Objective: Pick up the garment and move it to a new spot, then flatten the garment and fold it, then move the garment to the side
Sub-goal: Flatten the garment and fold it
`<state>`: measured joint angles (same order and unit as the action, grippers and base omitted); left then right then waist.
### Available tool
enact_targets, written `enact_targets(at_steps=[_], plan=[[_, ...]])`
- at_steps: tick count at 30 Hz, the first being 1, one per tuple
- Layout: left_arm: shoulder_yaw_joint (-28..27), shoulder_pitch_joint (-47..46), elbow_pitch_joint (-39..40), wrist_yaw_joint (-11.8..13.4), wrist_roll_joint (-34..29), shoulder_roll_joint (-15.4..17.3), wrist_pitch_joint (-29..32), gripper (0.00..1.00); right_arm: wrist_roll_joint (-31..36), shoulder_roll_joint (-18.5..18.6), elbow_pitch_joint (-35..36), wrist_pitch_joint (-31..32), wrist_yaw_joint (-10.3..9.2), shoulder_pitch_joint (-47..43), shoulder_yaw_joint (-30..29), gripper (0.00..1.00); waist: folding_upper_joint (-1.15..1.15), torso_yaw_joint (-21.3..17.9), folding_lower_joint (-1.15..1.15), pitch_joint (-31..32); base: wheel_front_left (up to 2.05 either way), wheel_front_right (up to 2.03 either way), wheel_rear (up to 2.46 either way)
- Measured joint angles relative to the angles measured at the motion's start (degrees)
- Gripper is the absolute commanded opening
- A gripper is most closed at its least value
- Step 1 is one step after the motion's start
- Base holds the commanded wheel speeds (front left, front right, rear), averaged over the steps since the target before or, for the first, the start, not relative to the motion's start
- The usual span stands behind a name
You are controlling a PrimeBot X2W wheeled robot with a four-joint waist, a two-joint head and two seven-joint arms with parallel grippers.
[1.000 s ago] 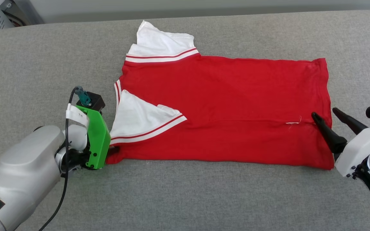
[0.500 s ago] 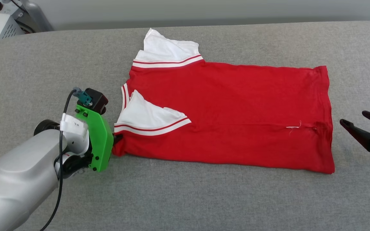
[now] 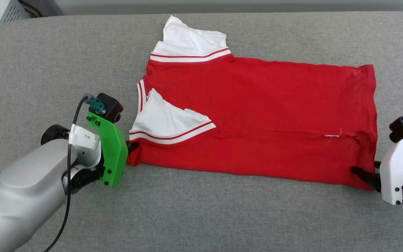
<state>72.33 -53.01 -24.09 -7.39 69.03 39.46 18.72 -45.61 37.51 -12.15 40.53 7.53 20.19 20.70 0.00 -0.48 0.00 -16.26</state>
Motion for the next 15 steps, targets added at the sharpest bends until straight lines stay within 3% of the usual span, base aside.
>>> enact_targets(at_steps=[7,8,9,15], plan=[[0.2,0.1,0.1,0.0,0.0,-0.1,-0.5,0.0,-0.1,-0.9,-5.3,-1.5,-0.07,0.2,3.3,1.0,0.0,0.6,0.0,-1.0,0.0,0.0,0.0],[0.2,0.2,0.1,0.0,0.0,-0.1,-0.6,0.0,-0.3,-1.0,-5.7,-2.4,-0.07,0.3,3.6,0.22,0.0,0.6,0.0,-0.9,0.0,0.0,0.0],[0.2,0.3,0.0,0.0,0.0,0.0,-0.6,0.0,-0.6,-1.1,-6.1,-3.4,-0.07,0.3,3.9,0.0,0.0,0.5,0.0,-0.8,0.0,0.0,0.0],[0.2,2.4,-0.4,0.0,0.6,0.4,-2.2,0.0,-2.7,-1.2,-6.5,-8.9,-0.05,1.1,5.6,0.0,0.0,-0.1,0.0,0.9,0.0,0.0,0.0]])
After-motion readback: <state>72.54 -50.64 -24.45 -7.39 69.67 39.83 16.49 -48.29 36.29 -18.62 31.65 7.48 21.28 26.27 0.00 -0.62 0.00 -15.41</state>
